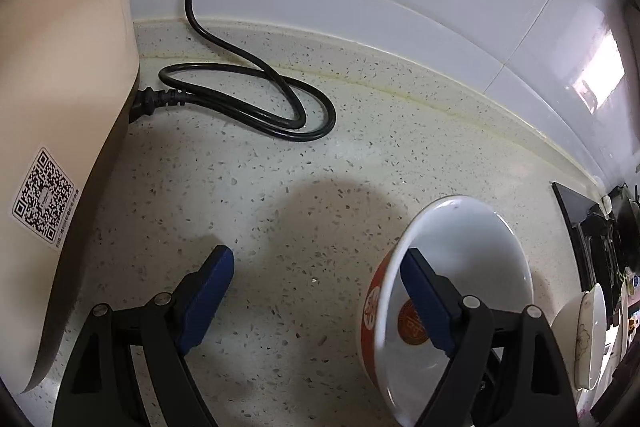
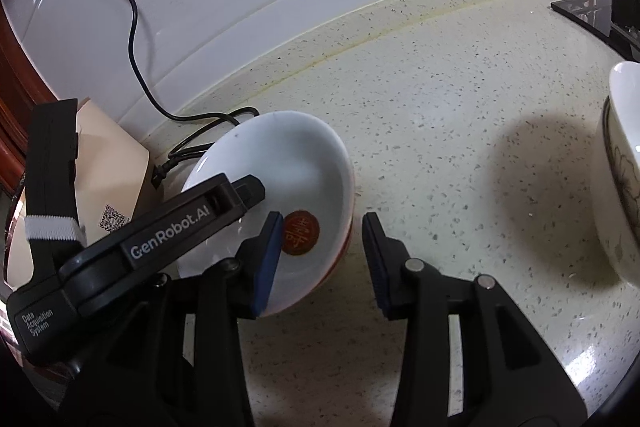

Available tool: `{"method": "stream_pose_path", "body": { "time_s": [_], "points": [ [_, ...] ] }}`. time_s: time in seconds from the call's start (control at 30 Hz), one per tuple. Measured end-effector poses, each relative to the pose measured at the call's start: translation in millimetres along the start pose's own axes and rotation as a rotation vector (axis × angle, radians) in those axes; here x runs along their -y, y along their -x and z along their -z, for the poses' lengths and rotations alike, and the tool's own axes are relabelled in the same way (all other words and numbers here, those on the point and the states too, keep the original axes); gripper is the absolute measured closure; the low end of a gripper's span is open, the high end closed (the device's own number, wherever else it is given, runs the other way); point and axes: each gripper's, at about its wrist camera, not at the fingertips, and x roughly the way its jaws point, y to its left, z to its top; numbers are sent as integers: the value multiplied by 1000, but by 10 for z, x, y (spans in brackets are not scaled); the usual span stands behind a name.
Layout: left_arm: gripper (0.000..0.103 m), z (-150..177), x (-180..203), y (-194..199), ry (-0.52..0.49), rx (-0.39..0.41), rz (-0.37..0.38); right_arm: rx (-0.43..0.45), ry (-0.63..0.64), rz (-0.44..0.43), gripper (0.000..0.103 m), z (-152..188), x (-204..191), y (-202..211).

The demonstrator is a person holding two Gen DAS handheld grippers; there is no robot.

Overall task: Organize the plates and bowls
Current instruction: 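Grasp the red-banded bowl rim with the right gripper while the left gripper approaches, then close the left gripper on the red-banded bowl rim beside the right gripper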

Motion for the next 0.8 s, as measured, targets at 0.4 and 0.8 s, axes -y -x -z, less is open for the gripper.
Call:
{"method": "stream_pose_path", "body": {
  "time_s": [0.4,0.8],
  "points": [
    [0,18,-78,-40,5,-22,-45,21,7,40,59,12,20,64],
    [82,96,82,94,-29,-38,110,13,-6,-24,71,17,74,182]
  ]
}}
